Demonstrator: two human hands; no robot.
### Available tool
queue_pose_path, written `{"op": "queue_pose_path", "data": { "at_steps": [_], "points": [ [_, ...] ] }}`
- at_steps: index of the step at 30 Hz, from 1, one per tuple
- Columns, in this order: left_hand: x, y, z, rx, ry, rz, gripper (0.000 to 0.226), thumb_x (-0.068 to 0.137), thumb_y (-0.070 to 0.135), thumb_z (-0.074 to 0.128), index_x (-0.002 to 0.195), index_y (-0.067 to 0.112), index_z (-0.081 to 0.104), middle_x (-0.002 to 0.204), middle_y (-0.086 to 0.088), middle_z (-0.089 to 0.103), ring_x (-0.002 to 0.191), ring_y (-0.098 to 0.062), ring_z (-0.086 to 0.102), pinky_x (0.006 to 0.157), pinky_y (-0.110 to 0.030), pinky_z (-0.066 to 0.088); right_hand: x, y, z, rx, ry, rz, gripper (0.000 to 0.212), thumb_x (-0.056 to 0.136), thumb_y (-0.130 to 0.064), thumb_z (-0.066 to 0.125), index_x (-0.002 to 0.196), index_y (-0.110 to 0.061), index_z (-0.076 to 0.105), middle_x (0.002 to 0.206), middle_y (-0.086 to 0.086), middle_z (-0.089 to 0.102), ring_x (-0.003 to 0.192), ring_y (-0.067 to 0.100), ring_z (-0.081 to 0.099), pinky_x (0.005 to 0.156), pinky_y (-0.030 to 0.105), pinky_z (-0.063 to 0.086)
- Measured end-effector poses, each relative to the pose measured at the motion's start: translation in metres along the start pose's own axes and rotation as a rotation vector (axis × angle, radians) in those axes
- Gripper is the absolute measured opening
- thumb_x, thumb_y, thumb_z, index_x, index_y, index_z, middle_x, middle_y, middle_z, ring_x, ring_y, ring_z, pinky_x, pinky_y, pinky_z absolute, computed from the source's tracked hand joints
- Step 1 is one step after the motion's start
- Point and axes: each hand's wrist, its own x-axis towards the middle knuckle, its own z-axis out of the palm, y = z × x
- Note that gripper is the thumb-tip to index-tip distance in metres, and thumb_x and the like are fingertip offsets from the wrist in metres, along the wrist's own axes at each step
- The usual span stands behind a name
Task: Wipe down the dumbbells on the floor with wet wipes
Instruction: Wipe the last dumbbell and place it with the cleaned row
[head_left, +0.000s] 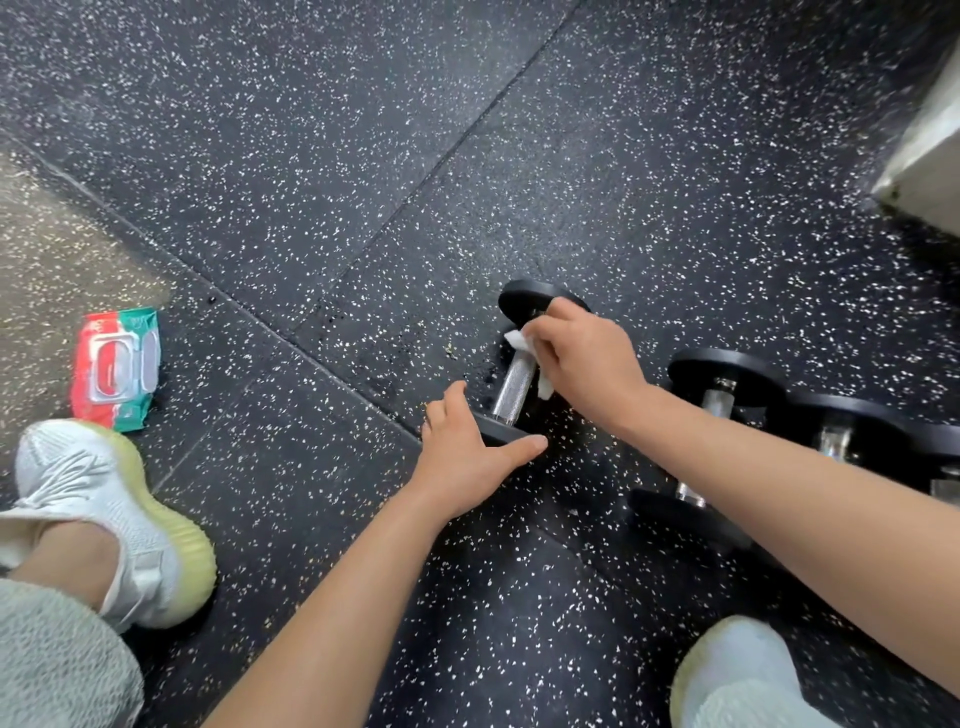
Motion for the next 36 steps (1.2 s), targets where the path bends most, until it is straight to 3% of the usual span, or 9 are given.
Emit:
{"op": "queue_pose_path", "data": {
  "at_steps": [7,14,19,22,27,32,36],
  "points": [
    [0.001,-0.002,0.001,-0.158,-0.055,-0.006,0.099,0.091,0.05,0.072,0.163,0.035,0.006,0.162,0.002,0.014,0.148,-0.025,0.028,0.115,-0.044,0.033,-0.027,-0.013,0.004,0.048,-0.15,-0.208,0.012,0.092,-0.017,0.063,0.097,-0.018,0.074,0.089,-0.003,0.059,0.066,0.027,0.06,0.05,0.038,0.048],
    [0.002,-0.003,0.004,-0.102,-0.023,-0.004,0.116,0.078,0.064,0.082,0.163,0.03,0.011,0.162,0.003,0.018,0.152,-0.026,0.024,0.123,-0.05,0.028,-0.009,-0.002,0.001,0.042,-0.026,-0.018,0.014,0.094,-0.021,0.06,0.091,-0.02,0.073,0.09,-0.005,0.06,0.068,0.025,0.061,0.055,0.04,0.05],
    [0.004,-0.005,0.013,-0.035,0.016,0.004,0.13,0.064,0.073,0.086,0.163,0.031,0.013,0.159,0.0,0.026,0.151,-0.026,0.022,0.123,-0.051,0.029,-0.034,-0.002,0.001,0.109,-0.183,-0.216,0.018,0.093,-0.019,0.056,0.099,-0.021,0.073,0.091,-0.007,0.059,0.071,0.022,0.061,0.053,0.035,0.047],
    [0.003,-0.007,0.016,-0.042,0.001,0.024,0.131,0.06,0.077,0.084,0.161,0.038,0.011,0.16,0.002,0.027,0.15,-0.023,0.024,0.123,-0.052,0.03,-0.024,0.006,-0.005,0.096,-0.149,-0.187,0.019,0.096,-0.024,0.057,0.099,-0.023,0.075,0.092,-0.008,0.061,0.073,0.021,0.063,0.056,0.037,0.05],
    [0.005,-0.007,0.01,-0.246,-0.092,-0.013,0.104,0.079,0.061,0.077,0.16,0.043,0.013,0.154,0.005,0.027,0.144,-0.02,0.034,0.115,-0.041,0.031,-0.01,0.005,-0.003,0.044,-0.018,0.008,0.012,0.093,-0.023,0.063,0.093,-0.022,0.076,0.09,-0.006,0.063,0.068,0.026,0.064,0.054,0.034,0.046],
    [0.007,-0.004,0.009,-0.301,-0.135,-0.018,0.092,0.09,0.05,0.073,0.161,0.039,0.015,0.153,0.003,0.026,0.143,-0.018,0.032,0.11,-0.036,0.029,-0.036,-0.001,-0.002,0.125,-0.208,-0.247,0.024,0.093,-0.025,0.051,0.099,-0.021,0.074,0.09,-0.005,0.059,0.071,0.023,0.061,0.054,0.034,0.046],
    [0.006,-0.006,0.013,-0.254,-0.127,-0.007,0.12,0.063,0.075,0.073,0.161,0.042,0.012,0.152,0.003,0.031,0.146,-0.017,0.031,0.123,-0.044,0.026,-0.02,0.013,-0.01,0.122,-0.219,-0.208,0.018,0.094,-0.024,0.058,0.099,-0.023,0.075,0.092,-0.008,0.061,0.074,0.02,0.062,0.057,0.036,0.05]
  ]
}}
